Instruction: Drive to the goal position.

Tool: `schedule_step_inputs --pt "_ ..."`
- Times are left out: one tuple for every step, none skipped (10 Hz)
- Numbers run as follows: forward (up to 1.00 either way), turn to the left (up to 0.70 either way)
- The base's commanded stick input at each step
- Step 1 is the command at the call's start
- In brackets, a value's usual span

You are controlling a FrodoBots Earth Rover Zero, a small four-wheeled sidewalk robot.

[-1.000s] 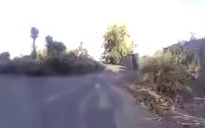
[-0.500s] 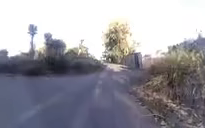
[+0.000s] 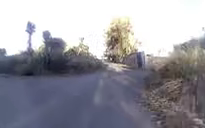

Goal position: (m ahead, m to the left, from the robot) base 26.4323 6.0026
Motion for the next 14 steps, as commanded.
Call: schedule_step_inputs --pt "1.0 0.0" --pt "1.0 0.0" --pt "1.0 0.0" --pt "1.0 0.0" --pt "1.0 -0.4" --pt "1.0 -0.4" --pt "1.0 -0.4" --pt "1.0 -0.33" --pt "1.0 -0.19" --pt "1.0 -0.05" --pt "1.0 0.0" --pt "1.0 0.0" --pt "1.0 0.0" --pt "1.0 0.0"
